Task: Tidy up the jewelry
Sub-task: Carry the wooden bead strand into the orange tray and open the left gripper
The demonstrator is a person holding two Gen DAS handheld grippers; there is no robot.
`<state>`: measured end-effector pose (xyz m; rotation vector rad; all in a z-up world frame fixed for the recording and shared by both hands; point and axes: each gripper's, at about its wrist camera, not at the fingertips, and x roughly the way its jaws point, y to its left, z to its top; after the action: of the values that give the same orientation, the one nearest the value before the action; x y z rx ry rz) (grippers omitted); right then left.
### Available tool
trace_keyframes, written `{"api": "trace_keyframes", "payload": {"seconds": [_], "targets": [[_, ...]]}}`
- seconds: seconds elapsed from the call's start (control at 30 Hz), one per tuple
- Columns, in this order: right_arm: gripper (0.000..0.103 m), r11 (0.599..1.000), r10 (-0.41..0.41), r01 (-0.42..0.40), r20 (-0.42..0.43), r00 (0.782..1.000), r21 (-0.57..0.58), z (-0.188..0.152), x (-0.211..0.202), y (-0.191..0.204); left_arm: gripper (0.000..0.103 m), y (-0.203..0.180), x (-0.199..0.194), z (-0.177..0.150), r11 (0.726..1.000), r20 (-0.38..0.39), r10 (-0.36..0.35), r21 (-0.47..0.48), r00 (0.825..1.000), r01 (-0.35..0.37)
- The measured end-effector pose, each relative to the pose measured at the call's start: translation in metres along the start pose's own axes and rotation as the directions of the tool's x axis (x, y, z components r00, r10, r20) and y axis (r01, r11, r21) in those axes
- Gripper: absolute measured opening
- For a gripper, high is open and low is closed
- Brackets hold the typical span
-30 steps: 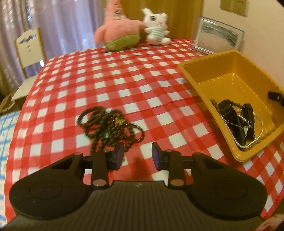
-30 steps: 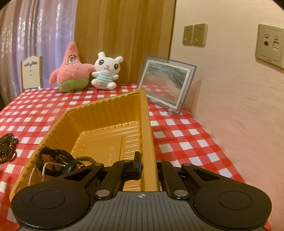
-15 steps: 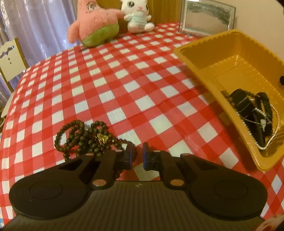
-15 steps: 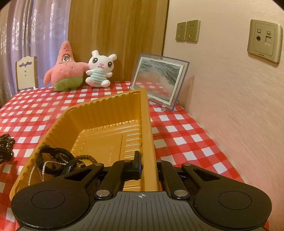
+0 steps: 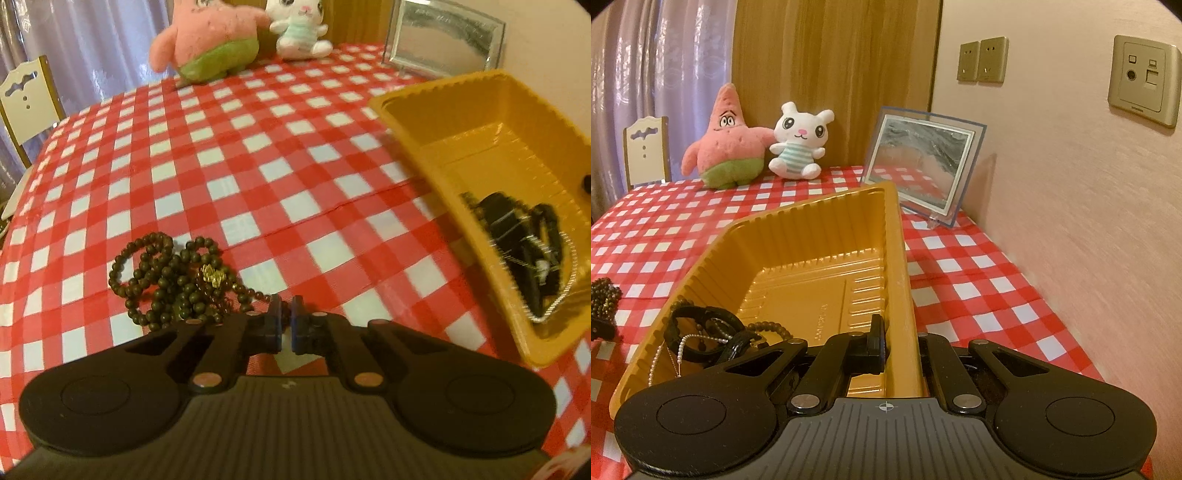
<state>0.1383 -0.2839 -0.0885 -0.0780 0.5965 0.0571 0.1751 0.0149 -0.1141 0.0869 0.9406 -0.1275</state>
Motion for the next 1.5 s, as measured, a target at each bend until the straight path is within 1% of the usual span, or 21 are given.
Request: {"api": "trace_keyframes", "payload": {"seconds": [0.13, 0.33, 0.43, 0.57, 0.63, 0.7, 0.8, 0.87, 0.97, 1.0, 1.1, 1.13, 1.17, 1.2, 1.23, 1.3, 1.4, 1.5], "targets": [[0.003, 1.0, 0.002, -0.002, 0.003, 1.0, 0.001, 0.001, 0.0, 0.001, 0.003, -0.001, -0.028, 0.005, 0.999, 0.048, -0.025, -0.029, 0.999, 0.026], [0.003, 1.0, 0.008, -0.008, 0.008, 1.0, 0.007, 0.004, 0.002, 0.003, 0.003, -0.001, -0.069, 0.021, 0.994, 0.132, -0.075, -0.07, 0.988, 0.085], [0.003, 1.0, 0.012, -0.012, 0.011, 1.0, 0.007, 0.005, 0.002, 0.003, 0.003, -0.007, -0.085, 0.028, 0.986, 0.165, -0.13, -0.079, 0.978, 0.144], [0.003, 1.0, 0.016, -0.016, 0.015, 1.0, 0.005, 0.007, 0.003, 0.004, 0.003, -0.028, -0.099, 0.037, 0.97, 0.195, -0.217, -0.07, 0.957, 0.234], [0.003, 1.0, 0.017, -0.017, 0.017, 1.0, 0.004, 0.008, 0.002, 0.004, 0.003, -0.041, -0.103, 0.043, 0.959, 0.208, -0.263, -0.049, 0.942, 0.278], [0.003, 1.0, 0.019, -0.02, 0.019, 1.0, 0.005, 0.008, 0.002, 0.004, 0.003, -0.055, -0.106, 0.048, 0.941, 0.218, -0.323, -0.034, 0.921, 0.338], [0.003, 1.0, 0.022, -0.022, 0.025, 0.999, 0.006, 0.009, 0.001, 0.005, 0.003, -0.074, -0.105, 0.055, 0.907, 0.227, -0.407, -0.019, 0.885, 0.422], [0.004, 1.0, 0.025, -0.025, 0.029, 0.999, 0.005, 0.009, 0.0, 0.005, 0.003, -0.087, -0.101, 0.058, 0.884, 0.22, -0.453, -0.015, 0.864, 0.467], [0.004, 1.0, 0.028, -0.028, 0.034, 0.999, 0.002, 0.01, -0.001, 0.006, 0.003, -0.102, -0.09, 0.058, 0.855, 0.193, -0.506, -0.02, 0.841, 0.519], [0.004, 1.0, 0.029, -0.029, 0.034, 0.999, 0.001, 0.01, -0.002, 0.006, 0.003, -0.105, -0.084, 0.058, 0.852, 0.178, -0.511, -0.021, 0.841, 0.523], [0.004, 1.0, 0.03, -0.03, 0.034, 0.999, 0.001, 0.01, -0.003, 0.006, 0.004, -0.113, -0.067, 0.054, 0.872, 0.129, -0.483, -0.021, 0.866, 0.49], [0.004, 1.0, 0.03, -0.03, 0.034, 0.999, 0.001, 0.009, -0.003, 0.006, 0.006, -0.113, -0.062, 0.053, 0.879, 0.12, -0.47, -0.031, 0.874, 0.477], [0.004, 1.0, 0.03, -0.03, 0.034, 0.999, 0.001, 0.01, -0.003, 0.006, 0.007, -0.112, -0.059, 0.051, 0.882, 0.112, -0.462, -0.044, 0.88, 0.469], [0.004, 1.0, 0.03, -0.03, 0.033, 0.999, 0.001, 0.009, -0.004, 0.006, 0.007, -0.109, -0.059, 0.049, 0.88, 0.109, -0.465, -0.052, 0.879, 0.472], [0.004, 1.0, 0.03, -0.03, 0.032, 0.999, 0.0, 0.009, -0.004, 0.006, 0.009, -0.107, -0.059, 0.048, 0.879, 0.112, -0.465, -0.059, 0.878, 0.473], [0.004, 1.0, 0.03, -0.03, 0.031, 0.999, 0.002, 0.009, -0.004, 0.005, 0.015, -0.101, -0.065, 0.048, 0.885, 0.126, -0.453, -0.057, 0.883, 0.462], [0.004, 1.0, 0.03, -0.03, 0.03, 0.999, 0.007, 0.008, -0.004, 0.005, 0.016, -0.091, -0.073, 0.049, 0.898, 0.157, -0.424, -0.059, 0.892, 0.437], [0.004, 1.0, 0.03, -0.03, 0.03, 0.999, 0.005, 0.008, -0.004, 0.005, 0.017, -0.074, -0.081, 0.045, 0.915, 0.177, -0.373, -0.092, 0.911, 0.393]]}}
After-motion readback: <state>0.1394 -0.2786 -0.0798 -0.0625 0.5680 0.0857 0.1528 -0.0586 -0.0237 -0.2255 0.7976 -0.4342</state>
